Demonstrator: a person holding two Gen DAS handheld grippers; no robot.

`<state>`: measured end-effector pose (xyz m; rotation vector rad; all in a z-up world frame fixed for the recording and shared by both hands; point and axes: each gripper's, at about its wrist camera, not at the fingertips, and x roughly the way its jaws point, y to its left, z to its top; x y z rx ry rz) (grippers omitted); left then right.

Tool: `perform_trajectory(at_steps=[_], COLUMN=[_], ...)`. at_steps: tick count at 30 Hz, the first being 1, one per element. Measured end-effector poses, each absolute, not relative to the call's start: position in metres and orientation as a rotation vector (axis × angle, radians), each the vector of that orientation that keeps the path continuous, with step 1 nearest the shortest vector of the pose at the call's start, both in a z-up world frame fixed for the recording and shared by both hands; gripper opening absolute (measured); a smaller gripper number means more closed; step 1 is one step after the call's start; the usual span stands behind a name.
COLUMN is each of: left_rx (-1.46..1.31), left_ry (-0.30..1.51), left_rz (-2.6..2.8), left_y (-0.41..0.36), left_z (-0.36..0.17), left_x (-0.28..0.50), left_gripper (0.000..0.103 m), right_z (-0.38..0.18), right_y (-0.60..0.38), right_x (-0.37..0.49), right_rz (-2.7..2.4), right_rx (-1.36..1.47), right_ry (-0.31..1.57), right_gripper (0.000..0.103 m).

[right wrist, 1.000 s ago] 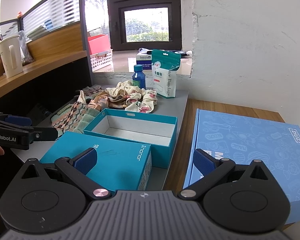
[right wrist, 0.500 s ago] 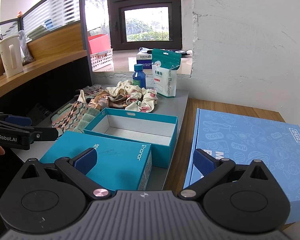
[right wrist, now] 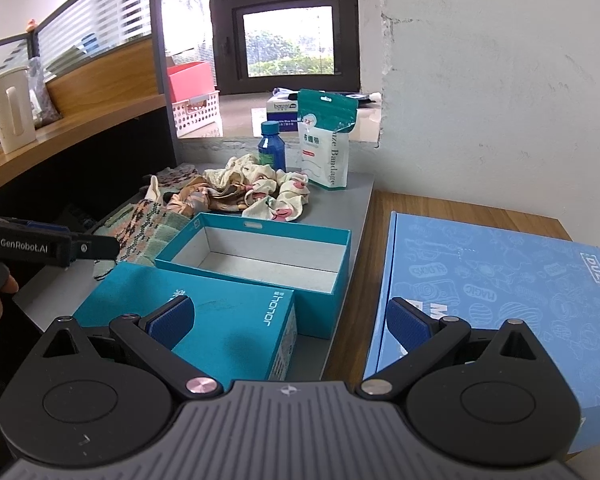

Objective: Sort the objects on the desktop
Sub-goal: 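Lower the left tool onto the patterned knitted glove and grasp it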

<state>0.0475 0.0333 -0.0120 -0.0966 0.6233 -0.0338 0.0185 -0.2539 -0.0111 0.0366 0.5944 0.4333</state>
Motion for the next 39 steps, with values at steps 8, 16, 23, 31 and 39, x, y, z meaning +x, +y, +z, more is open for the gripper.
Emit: perform_trajectory(at_steps=[8,16,23,31,39], left_rx=[-0.1,-0.085,-0.035,-0.012,0.002], left_ry=[0.645,0.663,0.651,0.652,0.629], left_rz=[-0.002,0.007,0.002,-0.006,0.026], left_y=[0.056,0.072,0.079,0.083,0.085], left_z=[-0.033,-0.051,-0.056,-0.06,-0.056], left_x=[0.08,0.106,0.116,0.123,0.114], left_gripper=[0.103,0.102,0.102,0.102,0.062], right_z=[-0.011,-0.012,-0.013,-0.017,-0.006], right_y=[-0.249,-0.244,-0.238,-0.23,-0.219], right_x=[0.041,0.063,0.08,0.091,0.098], right_rz=[0.423,0.413,0.413,0.418,0.462], right_rx=[0.03,0.024,0.022,0.016,-0.012], right_ry=[0.596,0.597,0.602,0.615,0.606], right_gripper=[0.103,0.103,0.103,0.103,0.103])
